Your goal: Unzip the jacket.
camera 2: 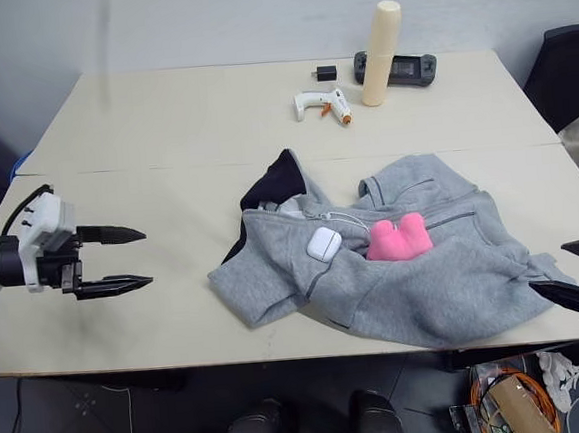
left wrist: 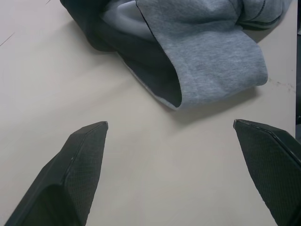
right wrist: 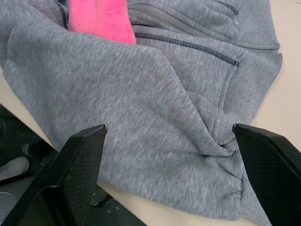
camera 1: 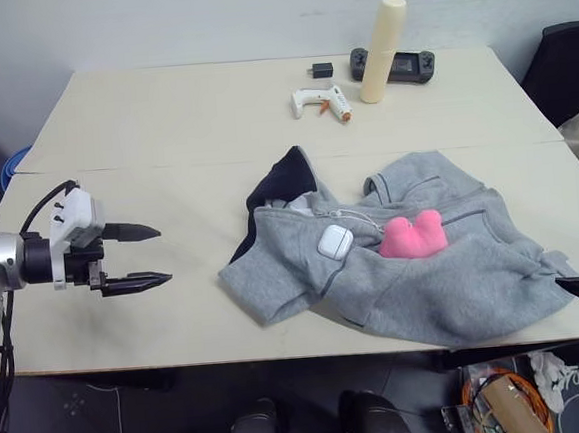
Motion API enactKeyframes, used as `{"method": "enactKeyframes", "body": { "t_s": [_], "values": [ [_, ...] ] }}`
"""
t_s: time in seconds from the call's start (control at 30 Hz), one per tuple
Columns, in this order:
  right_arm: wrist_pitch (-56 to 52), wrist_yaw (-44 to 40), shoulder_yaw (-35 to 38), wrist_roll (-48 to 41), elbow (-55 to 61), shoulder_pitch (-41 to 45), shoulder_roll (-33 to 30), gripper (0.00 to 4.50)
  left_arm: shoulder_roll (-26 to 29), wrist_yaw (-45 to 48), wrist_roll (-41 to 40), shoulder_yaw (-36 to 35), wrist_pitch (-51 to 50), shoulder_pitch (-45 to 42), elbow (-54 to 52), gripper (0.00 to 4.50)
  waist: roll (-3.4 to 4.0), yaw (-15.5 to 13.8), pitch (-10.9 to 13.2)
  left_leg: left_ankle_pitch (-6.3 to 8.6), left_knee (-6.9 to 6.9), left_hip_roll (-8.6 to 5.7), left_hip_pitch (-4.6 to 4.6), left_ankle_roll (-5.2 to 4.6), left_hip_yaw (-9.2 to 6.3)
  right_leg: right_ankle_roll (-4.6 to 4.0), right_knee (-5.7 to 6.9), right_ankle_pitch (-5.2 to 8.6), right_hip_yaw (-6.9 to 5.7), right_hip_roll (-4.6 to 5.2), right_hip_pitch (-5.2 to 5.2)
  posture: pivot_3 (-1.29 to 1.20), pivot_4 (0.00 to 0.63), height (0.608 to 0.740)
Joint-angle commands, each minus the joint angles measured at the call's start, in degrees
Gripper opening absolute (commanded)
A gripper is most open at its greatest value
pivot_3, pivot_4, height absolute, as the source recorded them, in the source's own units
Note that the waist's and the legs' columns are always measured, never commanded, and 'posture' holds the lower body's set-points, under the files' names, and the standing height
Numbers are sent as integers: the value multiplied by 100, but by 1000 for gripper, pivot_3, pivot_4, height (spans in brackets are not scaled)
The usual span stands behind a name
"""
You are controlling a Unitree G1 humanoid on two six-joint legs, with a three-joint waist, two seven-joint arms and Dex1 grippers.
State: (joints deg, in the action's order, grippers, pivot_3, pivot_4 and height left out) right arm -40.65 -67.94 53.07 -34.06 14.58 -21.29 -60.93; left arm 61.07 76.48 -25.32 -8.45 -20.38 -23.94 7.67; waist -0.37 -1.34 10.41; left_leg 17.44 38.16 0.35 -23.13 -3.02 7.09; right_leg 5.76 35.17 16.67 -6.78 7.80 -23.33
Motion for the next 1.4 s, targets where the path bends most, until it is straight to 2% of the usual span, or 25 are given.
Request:
{"method": "enactKeyframes", "body": {
  "t_s": [0.03, 0.57, 0.83, 0.93, 1.1, 1.2, 1.3, 1.4],
  "values": [
    [-21, 48, 315, -32, 168, 20, 72, 4477, -13, 27, 67, -18, 101, -125, -6, 4500, 0, 2, 0, 0, 0, 0, 0, 0, 0, 0, 4, 0, 1, 0, 0, 0, 150, 740],
    [-145, 244, 327, -86, 252, 125, 122, 4477, -111, -6, 16, 41, -343, -369, 10, 4500, 0, 0, 0, -2, 7, -1, 1, -3, 4, 0, 33, 0, 6, -17, -1, 0, 150, 740],
    [-806, 322, 404, -705, 494, 548, -31, 4477, -430, 60, -407, 18, -739, -761, -205, 4500, 0, 3, 0, -3, 14, -1, 2, -5, 5, 0, 39, 0, 8, -19, 0, 0, 150, 740],
    [-973, 424, 139, -932, 862, 836, -157, 4477, -732, 128, -332, 360, -659, -1130, -373, 4500, 0, -5, 0, -5, 21, -1, 1, -6, 4, 0, 43, 0, 8, -22, 0, 0, 150, 740],
    [-985, 856, -766, -1435, 1434, 1808, -238, 4477, -1640, 326, -3, 1229, -299, -2255, -210, 4500, -2, -20, 0, -4, 64, 0, -5, -8, -4, 1, 49, 0, 5, -24, 12, 0, 150, 740],
    [-862, 1045, -1435, -1486, 1712, 2311, -237, 4477, -2291, 618, 192, 1734, -50, -2982, 237, 4500, -3, -26, 0, -2, 81, -1, -10, -10, -10, 1, 54, -1, -1, -26, 19, 0, 150, 740],
    [-844, 1236, -1878, -1588, 1880, 2731, -209, 4477, -2694, 956, 411, 2050, 325, -3422, 752, 4500, -3, -6, 0, 0, 85, -5, -13, -14, -6, 2, 54, -1, -3, -31, 18, 0, 150, 740],
    [-848, 1577, -2304, -1817, 2091, 3244, -53, 4477, -3189, 1242, 1087, 2560, 1552, -3860, 1682, 4500, -3, -3, 0, 1, 86, -4, -13, -14, 0, 2, 56, -1, -19, -38, 9, 0, 150, 740]
  ]
}}
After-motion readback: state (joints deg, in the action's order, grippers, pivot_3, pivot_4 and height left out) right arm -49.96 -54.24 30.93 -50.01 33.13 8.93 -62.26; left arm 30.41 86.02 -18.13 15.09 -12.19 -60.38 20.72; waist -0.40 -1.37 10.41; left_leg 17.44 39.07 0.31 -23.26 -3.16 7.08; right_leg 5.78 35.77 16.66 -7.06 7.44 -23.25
